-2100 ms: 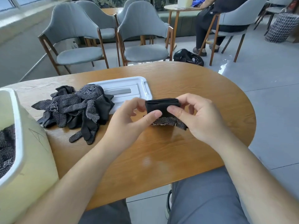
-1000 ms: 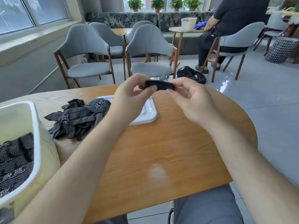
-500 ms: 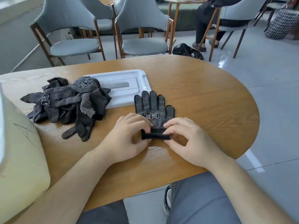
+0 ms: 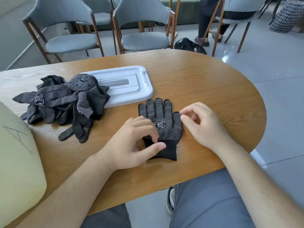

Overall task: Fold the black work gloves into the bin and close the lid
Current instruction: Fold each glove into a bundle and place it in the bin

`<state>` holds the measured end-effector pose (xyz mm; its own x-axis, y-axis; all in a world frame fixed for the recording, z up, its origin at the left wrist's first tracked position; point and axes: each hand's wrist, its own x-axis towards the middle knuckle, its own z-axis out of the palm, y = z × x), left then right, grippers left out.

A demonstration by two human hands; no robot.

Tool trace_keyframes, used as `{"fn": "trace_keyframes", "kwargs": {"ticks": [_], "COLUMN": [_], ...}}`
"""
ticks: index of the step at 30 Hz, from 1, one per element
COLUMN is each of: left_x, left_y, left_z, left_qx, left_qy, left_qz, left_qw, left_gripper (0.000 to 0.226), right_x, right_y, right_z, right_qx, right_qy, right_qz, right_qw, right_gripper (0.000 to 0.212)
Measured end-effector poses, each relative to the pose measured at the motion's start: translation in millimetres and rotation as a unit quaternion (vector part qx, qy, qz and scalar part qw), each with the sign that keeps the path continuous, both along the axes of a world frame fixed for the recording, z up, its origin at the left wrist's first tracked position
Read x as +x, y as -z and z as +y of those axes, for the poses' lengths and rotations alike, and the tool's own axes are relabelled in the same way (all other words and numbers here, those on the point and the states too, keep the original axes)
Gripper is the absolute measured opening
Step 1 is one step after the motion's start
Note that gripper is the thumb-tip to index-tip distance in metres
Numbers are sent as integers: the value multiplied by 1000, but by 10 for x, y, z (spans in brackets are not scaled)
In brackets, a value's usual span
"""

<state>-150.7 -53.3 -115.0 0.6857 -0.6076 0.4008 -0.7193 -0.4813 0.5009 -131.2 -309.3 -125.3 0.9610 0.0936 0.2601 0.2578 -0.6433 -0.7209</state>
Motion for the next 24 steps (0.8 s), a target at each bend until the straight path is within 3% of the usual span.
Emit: {"fn": "trace_keyframes", "kwargs": {"ticks": [3,10,17,21,24], "left_x": [37,57,62,60,39], "left_y": [45,180,150,135,131], "left_z": [-99,-89,-93,-101,-107], "left_qx": [-25,94,117,122,147], "left_qy": [-19,-26,-37,-38,-38], "left_qz": [-31,-13,-5,-3,-13], "left_qw": [999,995,992,992,988], "left_gripper": [26,42,48,48,50], "right_x": [154,168,163,179,228], "right_y": [3,31,2,47,51], "right_z": [18,36,58,80,114], "right_qx": [-28,-68,-58,-120,-114], "right_qy": [19,27,31,35,66], "right_qz": [13,-3,-30,-26,-5], "right_qw": [999,997,997,992,991], "right_gripper": [6,9,9,8,8]}}
